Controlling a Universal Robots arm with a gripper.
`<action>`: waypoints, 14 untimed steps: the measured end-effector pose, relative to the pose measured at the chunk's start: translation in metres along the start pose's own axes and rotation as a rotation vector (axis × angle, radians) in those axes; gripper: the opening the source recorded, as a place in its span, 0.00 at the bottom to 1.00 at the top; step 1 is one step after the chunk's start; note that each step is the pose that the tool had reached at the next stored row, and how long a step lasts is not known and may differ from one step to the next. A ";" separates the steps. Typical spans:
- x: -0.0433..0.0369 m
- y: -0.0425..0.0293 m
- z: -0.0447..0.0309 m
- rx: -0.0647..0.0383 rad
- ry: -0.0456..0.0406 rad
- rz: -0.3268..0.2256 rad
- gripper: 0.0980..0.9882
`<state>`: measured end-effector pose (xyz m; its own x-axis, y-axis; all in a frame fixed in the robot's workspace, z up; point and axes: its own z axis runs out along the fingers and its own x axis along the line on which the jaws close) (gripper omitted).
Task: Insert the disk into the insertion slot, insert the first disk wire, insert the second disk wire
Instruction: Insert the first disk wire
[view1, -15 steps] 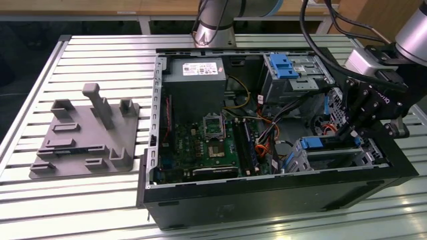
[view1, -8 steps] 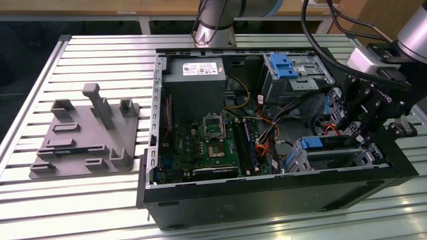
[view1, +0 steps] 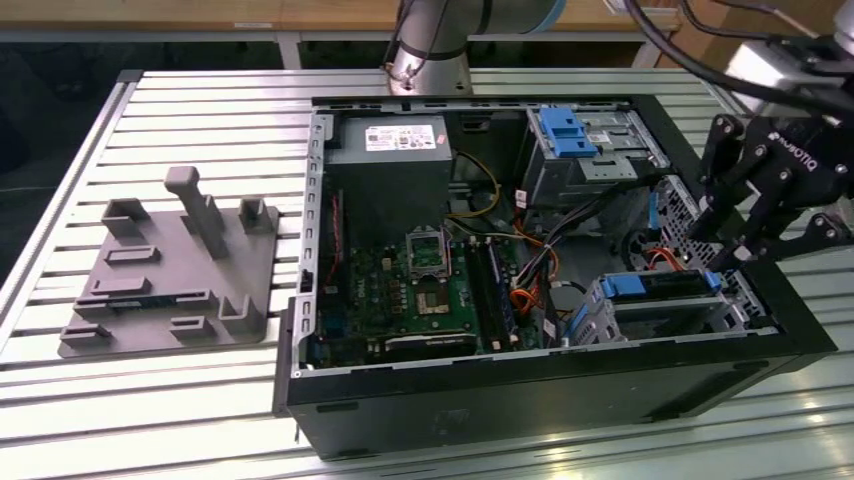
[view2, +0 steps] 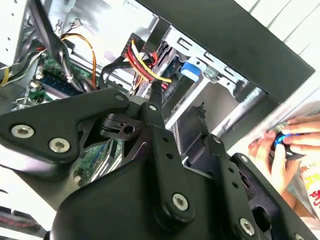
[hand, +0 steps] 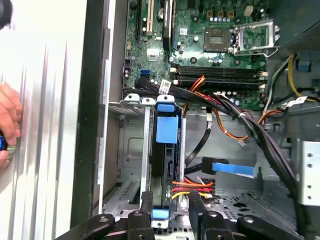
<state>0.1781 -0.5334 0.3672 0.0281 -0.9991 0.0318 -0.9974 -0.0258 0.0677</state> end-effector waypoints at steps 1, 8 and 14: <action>-0.0002 0.0002 -0.0045 0.000 0.0002 0.000 0.36; -0.0001 0.0004 -0.0177 0.000 0.0001 0.000 0.36; -0.0001 0.0004 -0.0178 0.000 0.0005 0.000 0.36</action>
<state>0.1789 -0.5326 0.3850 0.0278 -0.9991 0.0324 -0.9974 -0.0255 0.0676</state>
